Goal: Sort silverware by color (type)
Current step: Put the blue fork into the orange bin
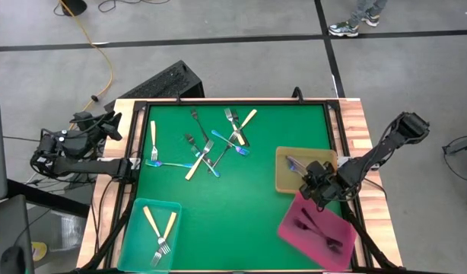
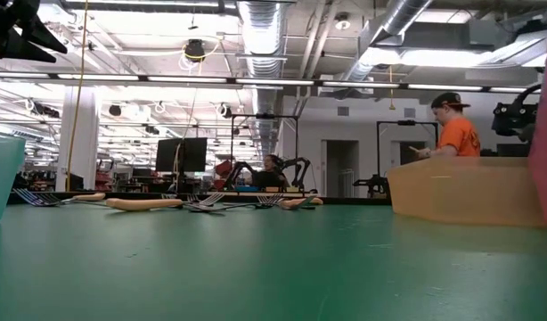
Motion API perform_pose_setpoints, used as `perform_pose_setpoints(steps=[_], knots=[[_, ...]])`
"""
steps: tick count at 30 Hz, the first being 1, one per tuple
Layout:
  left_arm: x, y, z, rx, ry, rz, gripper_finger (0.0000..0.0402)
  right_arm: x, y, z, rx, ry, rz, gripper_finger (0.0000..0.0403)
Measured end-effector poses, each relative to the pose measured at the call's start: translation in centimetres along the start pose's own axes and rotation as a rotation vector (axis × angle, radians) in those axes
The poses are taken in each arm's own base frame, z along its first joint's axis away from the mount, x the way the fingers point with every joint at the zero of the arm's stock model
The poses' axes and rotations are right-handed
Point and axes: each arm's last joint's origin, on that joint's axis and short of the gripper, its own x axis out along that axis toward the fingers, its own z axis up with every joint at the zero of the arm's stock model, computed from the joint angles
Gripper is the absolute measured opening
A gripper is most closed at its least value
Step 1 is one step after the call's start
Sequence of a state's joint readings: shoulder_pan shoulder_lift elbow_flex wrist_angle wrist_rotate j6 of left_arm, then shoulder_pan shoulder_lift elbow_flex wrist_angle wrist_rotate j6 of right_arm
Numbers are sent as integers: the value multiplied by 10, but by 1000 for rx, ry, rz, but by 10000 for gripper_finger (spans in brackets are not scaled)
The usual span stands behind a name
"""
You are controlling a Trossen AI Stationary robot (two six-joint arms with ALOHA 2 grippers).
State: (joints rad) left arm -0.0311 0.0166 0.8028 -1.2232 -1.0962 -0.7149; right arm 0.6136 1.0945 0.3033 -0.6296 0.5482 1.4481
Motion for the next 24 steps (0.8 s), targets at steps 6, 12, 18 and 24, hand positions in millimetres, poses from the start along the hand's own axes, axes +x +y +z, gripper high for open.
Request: perform_pose_setpoints(steps=[6,12,18,24], knots=[[0,0,0,0,0,0,158,0,0,0,9,3,2,48],[0,0,0,0,0,-1,158,-1,1,1,-10,9,4,48],[0,0,0,0,0,0,158,-9,2,5,-52,29,-45,48],[0,0,0,0,0,0,158,-10,3,6,-57,29,-49,61]])
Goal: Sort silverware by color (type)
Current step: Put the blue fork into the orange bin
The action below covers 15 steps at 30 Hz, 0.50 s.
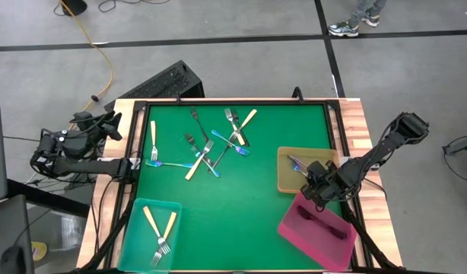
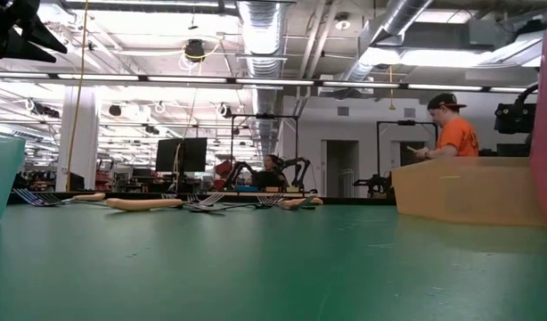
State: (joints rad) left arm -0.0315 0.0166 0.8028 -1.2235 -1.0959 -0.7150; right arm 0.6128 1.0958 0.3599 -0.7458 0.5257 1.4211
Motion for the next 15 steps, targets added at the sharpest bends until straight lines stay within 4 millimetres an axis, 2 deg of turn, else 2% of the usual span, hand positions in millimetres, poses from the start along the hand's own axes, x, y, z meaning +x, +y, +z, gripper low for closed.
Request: perform_pose_setpoints(steps=[8,15], knots=[[0,0,0,0,0,0,158,0,1,0,3,-3,4,100],[0,0,0,0,0,0,158,0,2,1,-5,-5,13,103]])
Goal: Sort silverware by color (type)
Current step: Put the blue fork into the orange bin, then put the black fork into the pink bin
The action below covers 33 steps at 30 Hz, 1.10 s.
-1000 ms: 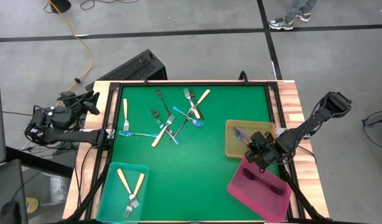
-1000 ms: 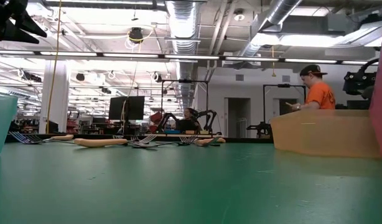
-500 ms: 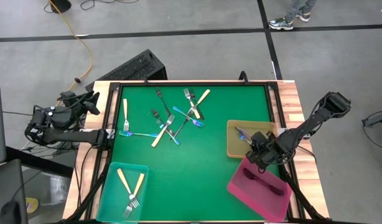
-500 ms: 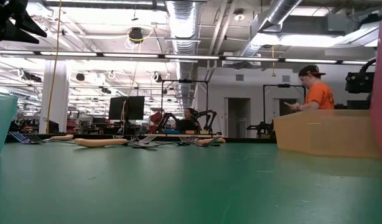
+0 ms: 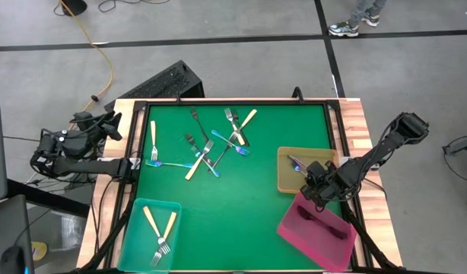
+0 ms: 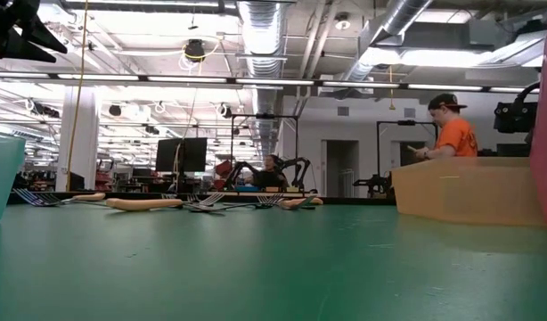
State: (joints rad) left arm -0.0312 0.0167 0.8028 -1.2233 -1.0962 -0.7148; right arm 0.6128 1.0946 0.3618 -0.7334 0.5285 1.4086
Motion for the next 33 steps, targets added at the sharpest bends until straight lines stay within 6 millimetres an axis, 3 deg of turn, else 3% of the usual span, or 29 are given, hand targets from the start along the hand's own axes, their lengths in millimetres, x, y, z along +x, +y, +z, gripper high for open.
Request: perform_pose_setpoints(steps=[16,33], knots=[[0,0,0,0,0,0,158,-1,1,1,3,-7,10,104],[0,0,0,0,0,0,158,-17,9,14,-55,-50,-16,104]])
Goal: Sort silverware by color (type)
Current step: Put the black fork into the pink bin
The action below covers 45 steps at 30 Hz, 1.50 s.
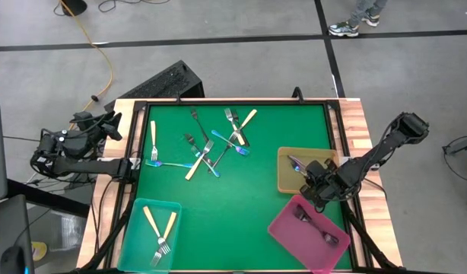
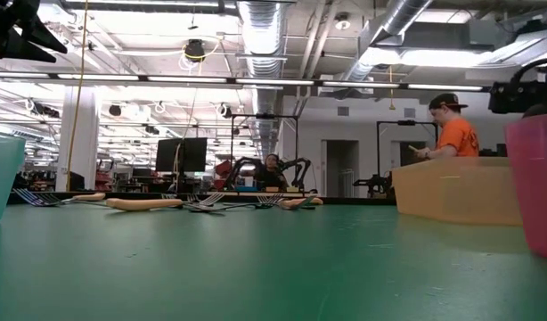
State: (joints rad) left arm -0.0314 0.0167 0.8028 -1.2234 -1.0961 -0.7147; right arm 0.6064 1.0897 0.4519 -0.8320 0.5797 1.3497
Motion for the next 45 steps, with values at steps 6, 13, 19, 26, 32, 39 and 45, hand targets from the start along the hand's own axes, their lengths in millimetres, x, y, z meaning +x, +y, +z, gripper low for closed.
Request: perform_pose_setpoints(steps=[6,13,19,26,32,39,45], knots=[[0,0,0,0,0,0,158,-14,9,12,-50,-28,68,104],[0,0,0,0,0,0,158,-48,32,41,-157,-125,181,104],[0,0,0,0,0,0,158,-67,54,60,-186,-272,341,104],[0,0,0,0,0,0,158,-72,66,84,-148,-445,426,104],[0,0,0,0,0,0,158,-66,63,107,-76,-526,401,104],[0,0,0,0,0,0,158,-51,71,145,1,-705,371,104],[0,0,0,0,0,0,158,-9,81,170,-22,-725,277,104]])
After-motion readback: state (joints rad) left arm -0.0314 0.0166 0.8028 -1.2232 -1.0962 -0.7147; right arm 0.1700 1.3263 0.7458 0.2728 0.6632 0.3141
